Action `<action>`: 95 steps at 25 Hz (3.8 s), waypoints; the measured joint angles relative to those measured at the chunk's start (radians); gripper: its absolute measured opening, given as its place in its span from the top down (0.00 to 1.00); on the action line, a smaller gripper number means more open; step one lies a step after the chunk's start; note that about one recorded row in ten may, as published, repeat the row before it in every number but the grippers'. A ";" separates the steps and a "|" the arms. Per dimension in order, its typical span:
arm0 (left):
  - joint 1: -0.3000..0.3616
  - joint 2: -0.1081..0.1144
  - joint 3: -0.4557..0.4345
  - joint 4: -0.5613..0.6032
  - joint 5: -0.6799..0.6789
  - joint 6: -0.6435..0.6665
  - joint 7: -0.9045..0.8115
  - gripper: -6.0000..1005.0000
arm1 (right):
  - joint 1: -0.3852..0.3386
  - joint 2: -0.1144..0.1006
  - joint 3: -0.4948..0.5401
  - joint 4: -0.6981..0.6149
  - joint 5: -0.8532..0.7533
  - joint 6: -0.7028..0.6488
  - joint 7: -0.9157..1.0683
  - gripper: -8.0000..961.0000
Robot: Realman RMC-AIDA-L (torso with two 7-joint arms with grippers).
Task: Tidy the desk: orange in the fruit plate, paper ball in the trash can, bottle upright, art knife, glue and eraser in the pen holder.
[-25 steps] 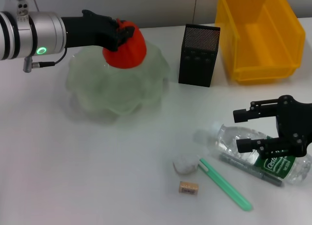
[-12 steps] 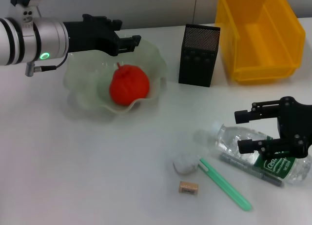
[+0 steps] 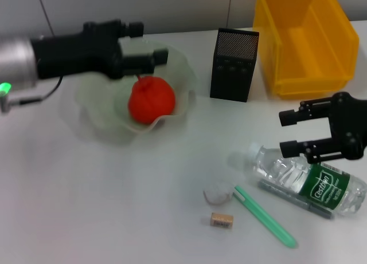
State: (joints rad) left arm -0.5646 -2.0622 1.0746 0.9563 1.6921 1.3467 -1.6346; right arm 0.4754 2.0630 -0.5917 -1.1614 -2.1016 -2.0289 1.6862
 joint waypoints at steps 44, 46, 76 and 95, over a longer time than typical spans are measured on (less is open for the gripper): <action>0.246 0.037 -0.109 -0.311 0.074 0.426 0.446 0.16 | 0.395 0.023 -0.953 0.064 -0.399 0.352 0.591 0.45; 0.246 0.036 -0.110 -0.311 0.074 0.423 0.445 0.16 | 0.396 0.023 -0.963 0.071 -0.399 0.376 0.596 0.45; 0.252 0.030 -0.110 -0.311 0.073 0.417 0.443 0.16 | 0.428 0.025 -1.084 0.199 -0.354 0.510 0.596 0.47; 0.246 0.029 -0.110 -0.311 0.067 0.414 0.450 0.16 | 0.353 0.016 -0.840 -0.144 -0.486 0.310 0.622 0.57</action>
State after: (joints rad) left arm -0.3191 -2.0336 0.9646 0.6458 1.7593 1.7605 -1.1844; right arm 0.8287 2.0786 -1.4321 -1.3054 -2.5881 -1.7191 2.3082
